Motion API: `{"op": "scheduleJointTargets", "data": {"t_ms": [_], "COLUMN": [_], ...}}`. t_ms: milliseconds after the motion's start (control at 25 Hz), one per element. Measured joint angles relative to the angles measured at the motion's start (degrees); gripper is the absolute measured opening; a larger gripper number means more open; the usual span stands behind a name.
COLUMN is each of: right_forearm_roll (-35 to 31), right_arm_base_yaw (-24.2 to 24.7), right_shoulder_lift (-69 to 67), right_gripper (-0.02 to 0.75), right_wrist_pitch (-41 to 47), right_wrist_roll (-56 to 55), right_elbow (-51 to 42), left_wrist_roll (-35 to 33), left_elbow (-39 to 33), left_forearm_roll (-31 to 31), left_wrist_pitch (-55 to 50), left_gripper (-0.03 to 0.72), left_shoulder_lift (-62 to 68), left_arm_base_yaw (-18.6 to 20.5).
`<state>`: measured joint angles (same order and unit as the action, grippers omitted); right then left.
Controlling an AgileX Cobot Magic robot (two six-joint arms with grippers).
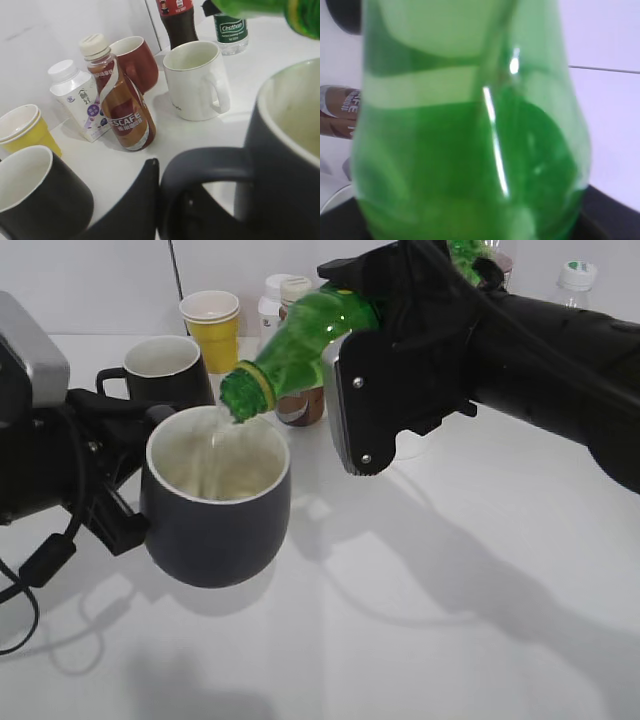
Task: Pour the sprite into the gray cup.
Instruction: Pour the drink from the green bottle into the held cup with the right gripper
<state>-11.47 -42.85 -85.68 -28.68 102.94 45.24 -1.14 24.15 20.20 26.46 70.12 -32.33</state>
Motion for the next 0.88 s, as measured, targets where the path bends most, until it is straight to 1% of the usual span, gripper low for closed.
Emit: {"op": "scheduleJointTargets", "data": {"t_ms": [520,880], "right_forearm_roll": [0.1,0.0], "right_arm_base_yaw": [0.0,0.0], "right_shoulder_lift": [0.0,0.0], "right_gripper": [0.431,0.431], "right_wrist_pitch": [-0.4,0.2], "right_wrist_roll": [2.4,0.3], "right_elbow": [0.0,0.0], "left_wrist_roll": [0.0,0.0], "left_elbow": [0.0,0.0], "left_forearm_roll": [0.1,0.1], "left_wrist_pitch": [-0.3,-0.4], "left_gripper": [0.050,0.050], "left_shoulder_lift": [0.0,0.0], "left_arm_base_yaw": [0.0,0.0]}}
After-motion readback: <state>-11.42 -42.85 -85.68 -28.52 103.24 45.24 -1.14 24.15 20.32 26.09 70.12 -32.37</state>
